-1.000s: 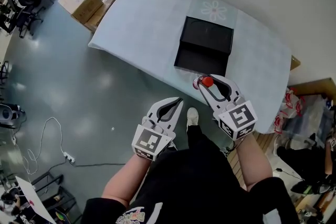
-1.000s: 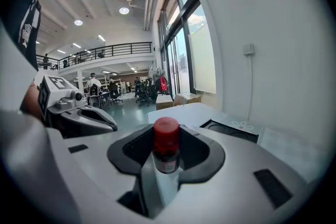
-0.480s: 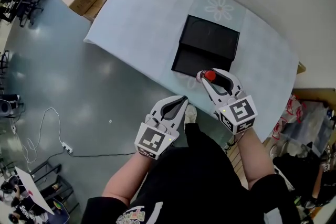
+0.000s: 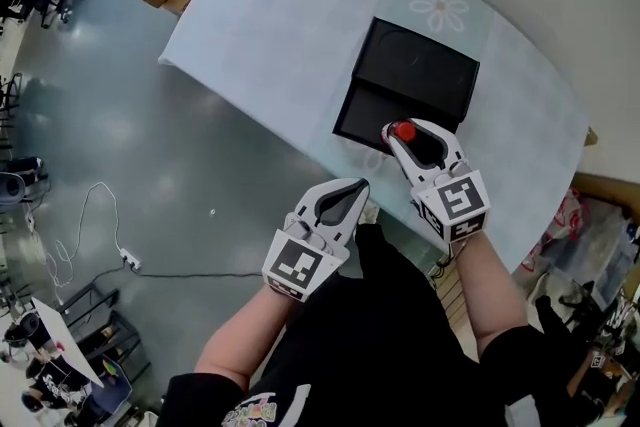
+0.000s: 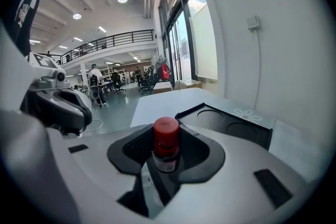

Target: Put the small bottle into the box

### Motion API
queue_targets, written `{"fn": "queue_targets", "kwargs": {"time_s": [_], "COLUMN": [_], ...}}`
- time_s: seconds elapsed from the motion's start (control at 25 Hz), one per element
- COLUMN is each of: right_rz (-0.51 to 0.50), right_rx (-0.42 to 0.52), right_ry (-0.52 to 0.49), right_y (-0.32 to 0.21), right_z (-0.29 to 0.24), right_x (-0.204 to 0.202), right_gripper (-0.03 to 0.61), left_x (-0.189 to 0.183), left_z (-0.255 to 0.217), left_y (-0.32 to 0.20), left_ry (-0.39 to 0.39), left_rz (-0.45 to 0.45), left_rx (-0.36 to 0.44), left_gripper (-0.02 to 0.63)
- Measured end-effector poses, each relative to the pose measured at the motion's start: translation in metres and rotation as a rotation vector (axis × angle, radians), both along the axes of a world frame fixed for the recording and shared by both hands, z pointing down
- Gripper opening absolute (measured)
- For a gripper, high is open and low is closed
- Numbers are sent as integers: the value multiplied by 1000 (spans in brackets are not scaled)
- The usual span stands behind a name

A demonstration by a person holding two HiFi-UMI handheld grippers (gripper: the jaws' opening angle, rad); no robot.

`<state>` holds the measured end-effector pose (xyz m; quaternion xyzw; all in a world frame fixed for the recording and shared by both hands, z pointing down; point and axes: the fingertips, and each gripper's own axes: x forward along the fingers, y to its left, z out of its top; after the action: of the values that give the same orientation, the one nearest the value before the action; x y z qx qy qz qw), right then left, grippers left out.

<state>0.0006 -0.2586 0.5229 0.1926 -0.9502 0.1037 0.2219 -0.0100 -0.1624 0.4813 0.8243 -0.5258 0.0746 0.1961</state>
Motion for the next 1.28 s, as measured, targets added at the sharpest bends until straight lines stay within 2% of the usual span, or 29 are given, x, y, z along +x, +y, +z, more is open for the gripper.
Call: {"fn": "queue_targets", "kwargs": {"time_s": [0.6,1.04,1.28], "right_rz": [-19,-73,-65], "right_rx": [-58,-10,-7], "right_ry": [56,62,64], "right_y": [-29,-34,-30], "right_z": [58,60,62], "right_x": [-12,-22,-22], "right_gripper": [150,150,152], "left_x": [-11,-12,-11], "left_z": [28,33,27], "left_y": [-21,-37,-37], "left_ry": [8,3,-3], "left_rz": [-43,-49,-44], "left_rx": [-54,-72,-66], "left_gripper": [8,8,8]}}
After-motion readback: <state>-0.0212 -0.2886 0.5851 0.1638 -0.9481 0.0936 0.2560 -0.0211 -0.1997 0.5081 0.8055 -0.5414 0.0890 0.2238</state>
